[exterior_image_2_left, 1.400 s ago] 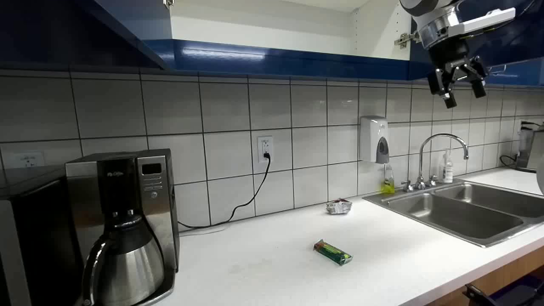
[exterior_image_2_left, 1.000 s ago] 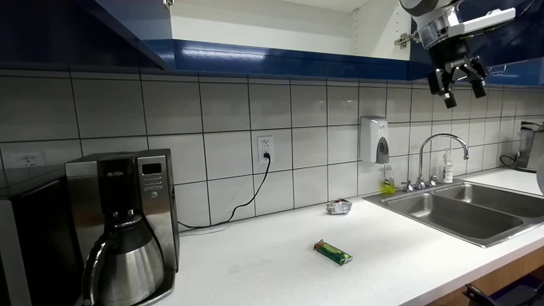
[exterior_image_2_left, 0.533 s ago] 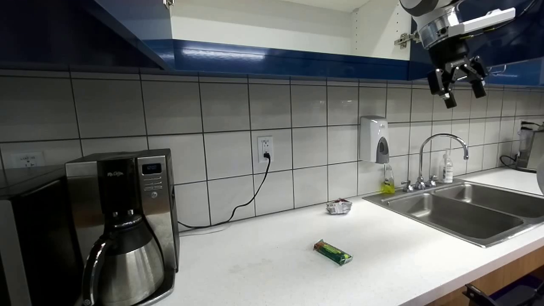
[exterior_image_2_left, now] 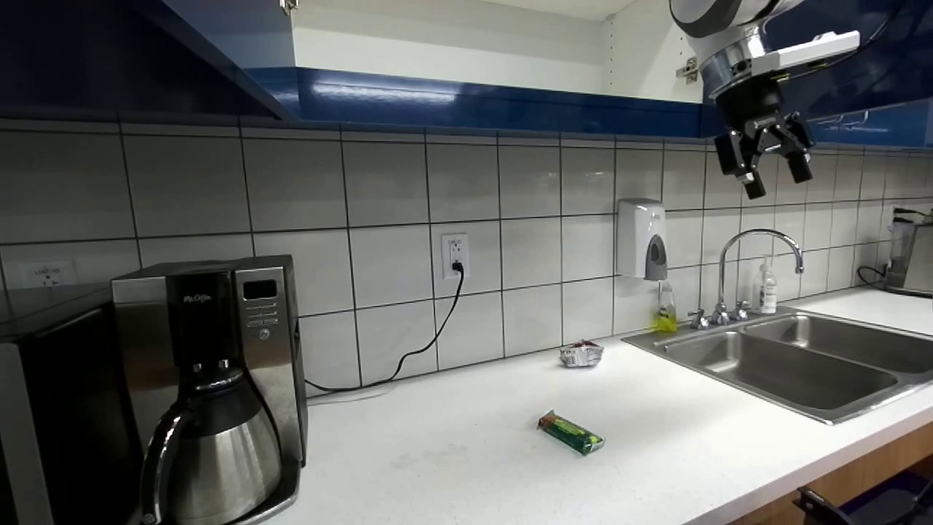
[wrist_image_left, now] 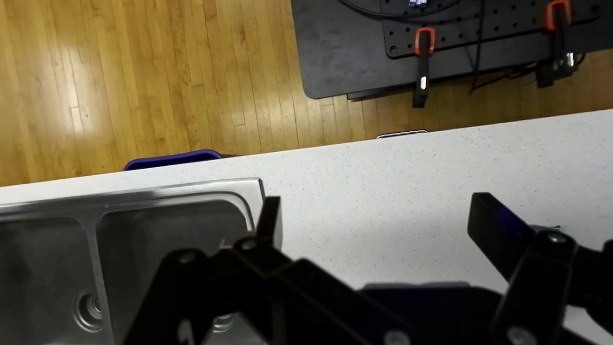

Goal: Put the chocolate bar inside the cupboard

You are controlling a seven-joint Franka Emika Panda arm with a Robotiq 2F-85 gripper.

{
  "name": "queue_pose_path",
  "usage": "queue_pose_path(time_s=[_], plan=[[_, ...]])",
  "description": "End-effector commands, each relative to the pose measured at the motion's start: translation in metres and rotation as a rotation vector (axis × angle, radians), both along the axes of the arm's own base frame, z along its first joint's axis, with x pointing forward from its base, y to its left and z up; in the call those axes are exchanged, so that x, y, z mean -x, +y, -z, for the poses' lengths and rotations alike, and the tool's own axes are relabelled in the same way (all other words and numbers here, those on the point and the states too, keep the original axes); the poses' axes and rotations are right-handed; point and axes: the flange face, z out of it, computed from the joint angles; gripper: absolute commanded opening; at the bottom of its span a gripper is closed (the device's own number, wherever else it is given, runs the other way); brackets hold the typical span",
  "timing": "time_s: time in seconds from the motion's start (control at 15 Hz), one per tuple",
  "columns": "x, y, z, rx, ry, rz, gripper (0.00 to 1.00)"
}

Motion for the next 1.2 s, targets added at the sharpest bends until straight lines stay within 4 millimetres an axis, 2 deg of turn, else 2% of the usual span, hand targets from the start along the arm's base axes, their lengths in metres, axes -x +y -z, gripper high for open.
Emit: queue_pose_path(time_s=[0.0,0.53,0.8,1.13], plan=[[0.005,0.036,0.012,-0.021,0.0,-0.046,1.0],[0.025,0.111,0.04,-0.083,0.013,-0.145,1.0],[0.033,0.127,0.055,-0.091,0.001,-0.154,1.0],[0.028,0.13,0.093,-0.1,-0.052,-0.143,1.0]])
